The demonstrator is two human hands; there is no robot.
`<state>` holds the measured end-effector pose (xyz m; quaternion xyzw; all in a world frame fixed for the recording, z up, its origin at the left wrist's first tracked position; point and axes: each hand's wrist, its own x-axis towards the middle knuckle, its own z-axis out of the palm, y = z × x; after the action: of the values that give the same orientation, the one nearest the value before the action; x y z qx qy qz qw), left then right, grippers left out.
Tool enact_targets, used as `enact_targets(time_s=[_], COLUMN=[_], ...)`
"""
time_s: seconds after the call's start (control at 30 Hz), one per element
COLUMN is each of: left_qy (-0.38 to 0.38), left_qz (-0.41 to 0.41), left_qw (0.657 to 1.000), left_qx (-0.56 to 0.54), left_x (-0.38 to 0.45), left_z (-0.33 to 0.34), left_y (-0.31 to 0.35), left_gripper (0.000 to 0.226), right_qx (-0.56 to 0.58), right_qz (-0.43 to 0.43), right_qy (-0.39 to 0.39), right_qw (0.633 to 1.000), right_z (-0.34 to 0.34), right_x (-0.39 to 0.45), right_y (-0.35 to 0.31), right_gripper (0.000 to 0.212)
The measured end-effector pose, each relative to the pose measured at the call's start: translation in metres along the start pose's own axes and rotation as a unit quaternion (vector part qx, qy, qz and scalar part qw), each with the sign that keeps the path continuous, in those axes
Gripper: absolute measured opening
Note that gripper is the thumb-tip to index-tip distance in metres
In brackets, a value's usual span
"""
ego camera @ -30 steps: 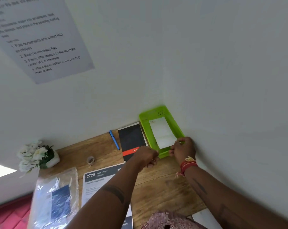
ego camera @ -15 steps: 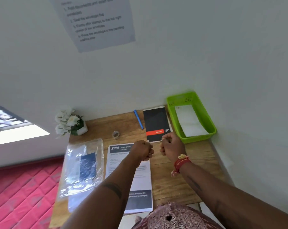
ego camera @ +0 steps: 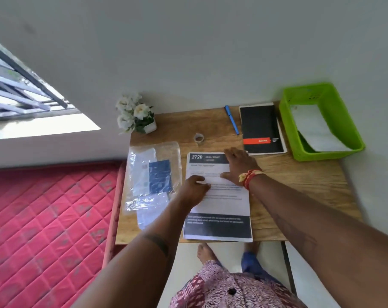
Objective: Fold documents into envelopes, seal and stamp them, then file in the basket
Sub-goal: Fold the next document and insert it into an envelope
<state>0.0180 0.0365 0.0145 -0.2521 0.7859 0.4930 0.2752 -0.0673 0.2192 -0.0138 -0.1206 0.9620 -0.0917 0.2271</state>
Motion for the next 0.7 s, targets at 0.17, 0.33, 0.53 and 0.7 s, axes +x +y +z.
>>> enact_targets(time_s=[0.17, 0.33, 0.53, 0.7], left_qy=[-0.033, -0.045, -0.043, -0.044], left_qz=[0.000, 0.002, 0.015, 0.019], left_qw=[0.999, 0.999, 0.999, 0.999], left_qx=[-0.013, -0.004, 0.001, 0.004], left_x=[0.003, 0.009, 0.018, 0.022], left_z=[-0.006, -0.004, -0.003, -0.002], left_y=[-0.009, -0.012, -0.017, -0.018], left_gripper=[0.045, 0.045, 0.040, 0.040], right_qx=[-0.029, -0.015, -0.018, 0.012], right_qz=[0.037, 0.036, 0.044, 0.044], right_qy=[0.043, 0.029, 0.042, 0.054], right_qw=[0.998, 0.999, 0.998, 0.997], right_z=[0.005, 0.014, 0.009, 0.003], right_x=[0.004, 0.000, 0.005, 0.003], right_y=[-0.010, -0.008, -0.008, -0.010], right_gripper=[0.078, 0.078, 0.080, 0.067])
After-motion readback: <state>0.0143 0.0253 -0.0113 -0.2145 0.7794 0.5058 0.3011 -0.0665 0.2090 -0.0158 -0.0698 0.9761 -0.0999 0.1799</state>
